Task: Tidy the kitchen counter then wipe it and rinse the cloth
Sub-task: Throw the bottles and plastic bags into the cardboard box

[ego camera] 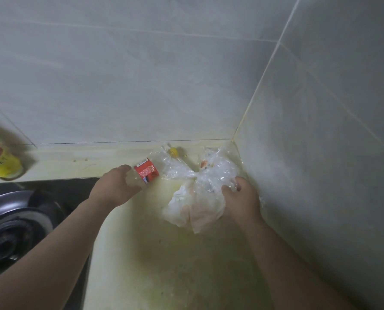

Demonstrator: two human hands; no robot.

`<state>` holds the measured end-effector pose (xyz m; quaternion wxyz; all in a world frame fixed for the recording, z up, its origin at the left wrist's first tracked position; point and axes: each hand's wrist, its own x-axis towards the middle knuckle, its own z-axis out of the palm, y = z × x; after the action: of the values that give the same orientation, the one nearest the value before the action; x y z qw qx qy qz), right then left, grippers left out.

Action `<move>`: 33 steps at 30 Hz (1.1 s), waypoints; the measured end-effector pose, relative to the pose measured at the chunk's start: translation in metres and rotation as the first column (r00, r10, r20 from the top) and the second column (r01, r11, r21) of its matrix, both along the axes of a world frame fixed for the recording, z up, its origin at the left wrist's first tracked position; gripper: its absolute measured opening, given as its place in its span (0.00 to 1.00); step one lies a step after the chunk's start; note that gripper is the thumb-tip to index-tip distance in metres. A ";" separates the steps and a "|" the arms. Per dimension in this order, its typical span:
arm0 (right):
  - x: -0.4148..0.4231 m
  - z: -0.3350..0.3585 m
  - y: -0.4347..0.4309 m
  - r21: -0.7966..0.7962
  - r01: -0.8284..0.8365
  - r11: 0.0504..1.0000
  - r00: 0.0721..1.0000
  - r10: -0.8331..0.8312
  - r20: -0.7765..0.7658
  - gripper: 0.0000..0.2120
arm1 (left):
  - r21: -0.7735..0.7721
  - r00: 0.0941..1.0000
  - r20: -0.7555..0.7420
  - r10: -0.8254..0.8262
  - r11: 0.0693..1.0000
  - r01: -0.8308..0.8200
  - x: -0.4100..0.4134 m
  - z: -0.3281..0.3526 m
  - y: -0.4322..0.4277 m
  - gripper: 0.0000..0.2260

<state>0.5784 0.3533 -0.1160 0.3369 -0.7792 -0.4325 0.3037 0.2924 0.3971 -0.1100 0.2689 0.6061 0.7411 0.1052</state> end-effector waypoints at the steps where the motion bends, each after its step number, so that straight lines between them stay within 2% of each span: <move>1: 0.001 0.002 -0.001 0.006 0.014 1.000 0.999 -0.014 -0.038 0.09 | 0.011 0.999 0.033 0.016 1.000 -0.016 -0.001 0.001 -0.004 0.24; 4: 0.002 0.009 -0.004 0.049 0.023 0.999 0.991 -0.016 -0.135 0.13 | 0.023 0.988 0.134 0.074 0.997 -0.078 -0.009 0.003 -0.017 0.29; 9: -0.005 0.029 -0.017 0.115 -0.012 0.993 0.981 0.034 -0.193 0.10 | 0.025 0.919 0.352 0.176 0.980 -0.197 -0.023 0.022 -0.042 0.34; 11: -0.009 0.036 -0.023 0.131 -0.025 0.991 0.979 0.051 -0.198 0.10 | 0.032 0.894 0.401 0.199 0.972 -0.231 -0.029 0.028 -0.052 0.31; 15: -0.016 0.051 -0.035 0.151 0.020 0.988 0.965 0.021 -0.261 0.07 | 0.120 0.869 0.457 0.187 0.956 -0.269 -0.040 0.046 -0.078 0.10; 17: -0.021 0.059 -0.040 0.159 0.027 0.987 0.954 0.022 -0.300 0.11 | 0.146 0.836 0.523 0.163 0.950 -0.277 -0.046 0.057 -0.093 0.04; 19: -0.027 0.069 -0.048 0.162 0.020 0.987 0.943 0.035 -0.331 0.12 | 0.180 0.806 0.574 0.141 0.939 -0.293 -0.052 0.069 -0.109 0.04; 22: -0.041 0.084 -0.064 0.179 -0.001 0.984 0.927 0.068 -0.369 0.10 | 0.243 0.810 0.573 0.123 0.919 -0.311 -0.059 0.089 -0.138 0.03; 28: -0.084 0.099 -0.111 0.212 -0.128 0.969 0.904 0.202 -0.376 0.05 | 0.222 0.689 0.717 0.109 0.900 -0.374 -0.069 0.114 -0.206 0.04; 33: -0.109 0.106 -0.147 0.230 -0.213 0.950 0.877 0.290 -0.384 0.06 | 0.244 0.692 0.705 0.154 0.863 -0.441 -0.087 0.122 -0.265 0.05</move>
<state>0.4696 0.2065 -0.0099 0.4474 -0.6004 -0.4751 0.4621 0.2052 0.1318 0.0121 0.3652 0.4377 0.6487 0.5042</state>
